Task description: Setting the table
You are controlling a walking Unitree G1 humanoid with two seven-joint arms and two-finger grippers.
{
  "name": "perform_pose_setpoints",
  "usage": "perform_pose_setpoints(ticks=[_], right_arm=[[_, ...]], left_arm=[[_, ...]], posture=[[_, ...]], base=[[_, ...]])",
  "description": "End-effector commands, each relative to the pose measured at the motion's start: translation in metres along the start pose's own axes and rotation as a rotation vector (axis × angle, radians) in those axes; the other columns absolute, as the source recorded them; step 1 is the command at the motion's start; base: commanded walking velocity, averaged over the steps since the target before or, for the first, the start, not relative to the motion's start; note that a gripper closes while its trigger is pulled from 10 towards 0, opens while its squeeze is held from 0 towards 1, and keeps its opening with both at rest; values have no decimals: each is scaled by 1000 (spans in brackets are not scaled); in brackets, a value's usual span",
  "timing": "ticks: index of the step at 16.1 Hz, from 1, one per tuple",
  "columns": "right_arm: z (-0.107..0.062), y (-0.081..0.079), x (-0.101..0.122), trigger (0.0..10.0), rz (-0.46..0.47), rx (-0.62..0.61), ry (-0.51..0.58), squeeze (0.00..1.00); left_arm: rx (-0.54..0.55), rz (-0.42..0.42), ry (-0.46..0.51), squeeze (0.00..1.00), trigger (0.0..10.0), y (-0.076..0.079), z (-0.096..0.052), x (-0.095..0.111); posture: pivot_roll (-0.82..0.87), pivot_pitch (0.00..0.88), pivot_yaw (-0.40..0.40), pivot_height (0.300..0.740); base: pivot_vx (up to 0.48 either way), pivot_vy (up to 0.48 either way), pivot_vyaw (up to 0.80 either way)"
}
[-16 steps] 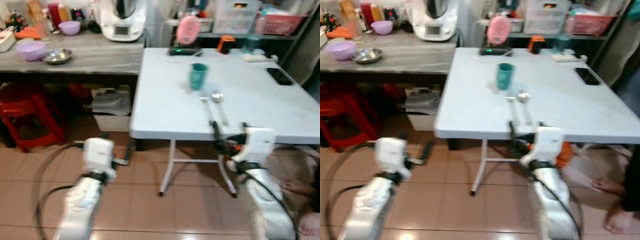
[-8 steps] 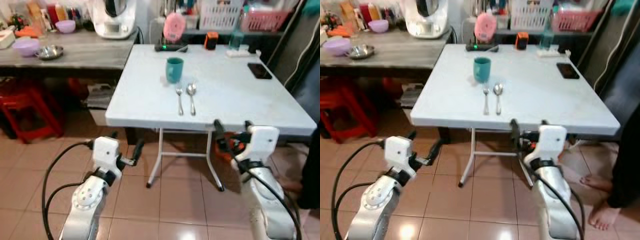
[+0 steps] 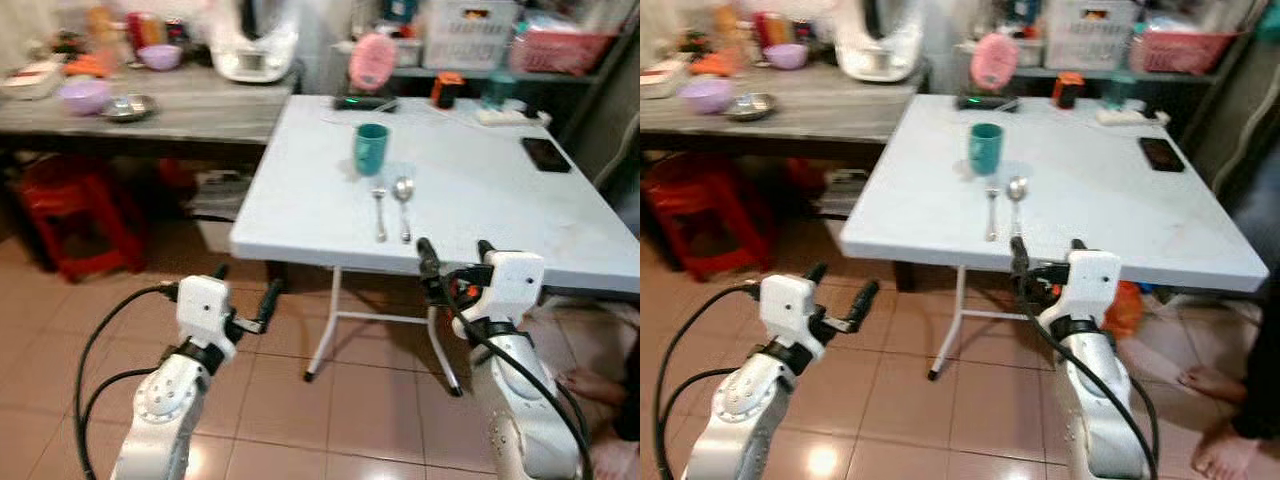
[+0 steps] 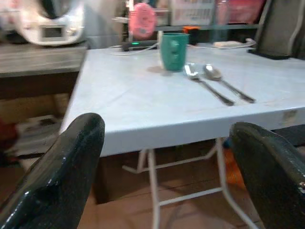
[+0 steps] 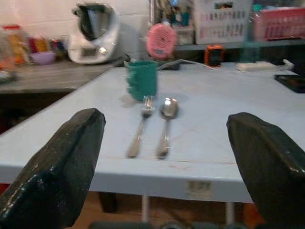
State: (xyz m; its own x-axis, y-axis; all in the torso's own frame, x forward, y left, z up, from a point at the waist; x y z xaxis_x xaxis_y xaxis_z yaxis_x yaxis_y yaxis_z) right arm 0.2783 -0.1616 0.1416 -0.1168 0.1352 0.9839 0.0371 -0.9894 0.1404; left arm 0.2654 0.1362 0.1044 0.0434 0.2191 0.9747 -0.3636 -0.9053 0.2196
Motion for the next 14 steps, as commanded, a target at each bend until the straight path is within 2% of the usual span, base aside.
perform_pose_setpoints(ticks=[1, 14], right_arm=[[1, -2, 4, 10000, 2, 7, 19, 0], [1, -5, 5, 10000, -16, 20, 19, 0]], left_arm=[[-1, 9, 5, 0, 10000, -1, 0, 3], [-13, 8, -6, 0, 10000, 1, 0, 1]], posture=[[10, 0, 3, 740], [8, 0, 4, 740]], base=[[382, 0, 0], [386, 0, 0]])
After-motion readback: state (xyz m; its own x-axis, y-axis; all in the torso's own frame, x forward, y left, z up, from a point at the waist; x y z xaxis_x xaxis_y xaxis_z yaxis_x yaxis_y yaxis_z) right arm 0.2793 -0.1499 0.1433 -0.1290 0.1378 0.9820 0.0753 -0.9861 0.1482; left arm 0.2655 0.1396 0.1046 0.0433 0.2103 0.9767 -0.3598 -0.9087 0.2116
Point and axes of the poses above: a point about 5 cm out from each wrist's last joint towards the gripper, its own z axis pointing out of the wrist towards the gripper, its own x axis along the axis of the wrist's last joint, y = z × x, the point moved 1 cm from there along z, pointing out of the wrist towards the gripper, and after that the axes turned 13 degrees about -z, right-handed, at the moved point
